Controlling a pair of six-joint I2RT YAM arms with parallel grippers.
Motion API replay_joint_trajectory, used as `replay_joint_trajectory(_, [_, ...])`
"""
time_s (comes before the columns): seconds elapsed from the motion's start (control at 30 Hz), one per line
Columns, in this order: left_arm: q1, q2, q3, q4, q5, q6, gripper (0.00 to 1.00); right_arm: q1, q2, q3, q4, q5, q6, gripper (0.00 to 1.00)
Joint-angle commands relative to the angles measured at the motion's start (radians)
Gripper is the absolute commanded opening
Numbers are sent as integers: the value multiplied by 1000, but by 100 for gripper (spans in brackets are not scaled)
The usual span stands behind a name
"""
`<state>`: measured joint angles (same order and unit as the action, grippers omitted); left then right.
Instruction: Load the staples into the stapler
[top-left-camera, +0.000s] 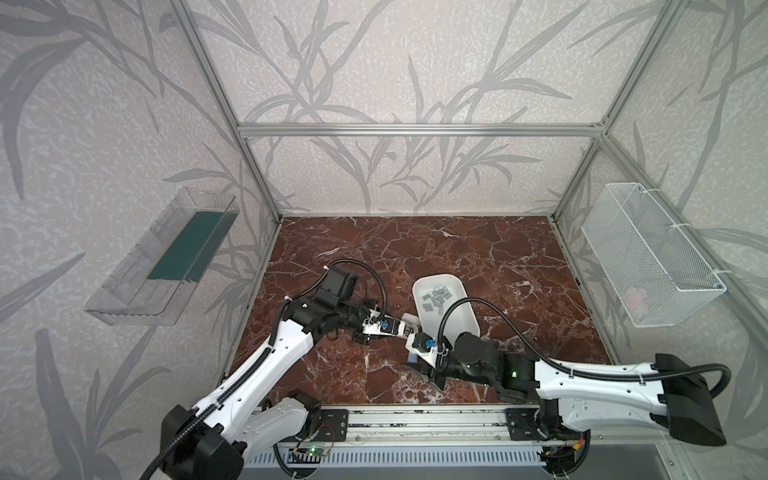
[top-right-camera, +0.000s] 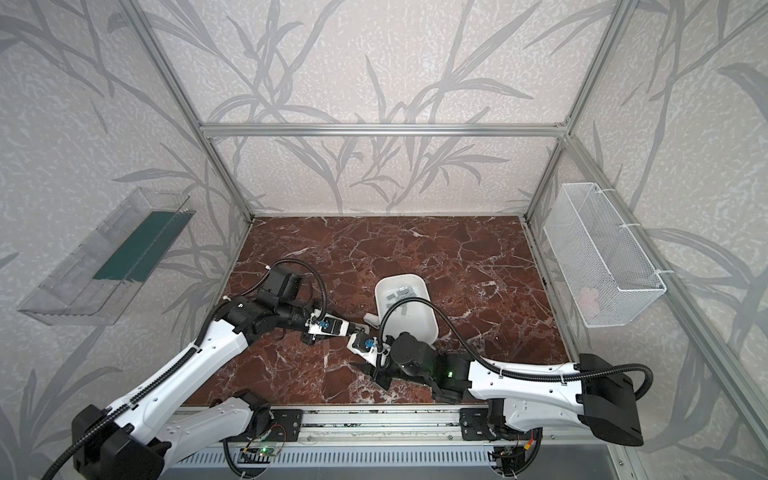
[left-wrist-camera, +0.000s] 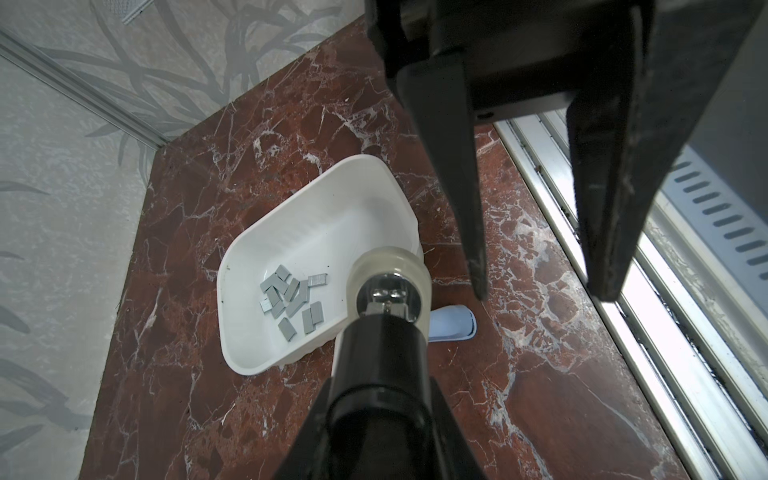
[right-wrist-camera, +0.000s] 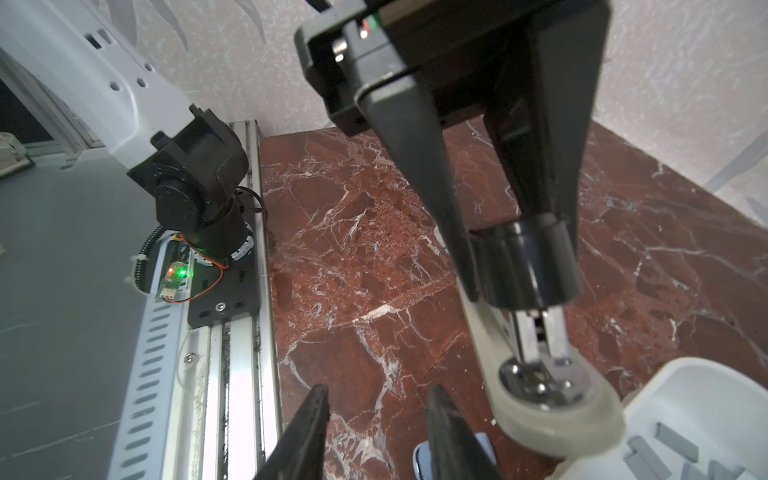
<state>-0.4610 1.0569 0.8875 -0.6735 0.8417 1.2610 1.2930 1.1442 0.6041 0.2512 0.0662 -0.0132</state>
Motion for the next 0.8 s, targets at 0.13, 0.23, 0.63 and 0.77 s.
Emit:
replay_joint_trajectory(0.13, [-1,1,3,5,75,3,0,21,-68,-26,53,155,-30,37])
replay_joint_trajectory(0.23, [-11,-3,4,-1,90,13,0,21,-146,-83,80,164,-38,43])
replay_joint_trajectory(0.63, [-103,18,-8,-9,79,58,0,22,-193,-92,45,144,-45,44])
replay_joint_trajectory(0.77, [-106,10,-3,-17,83,58,0,21,-163,-76,29,148,-49,44])
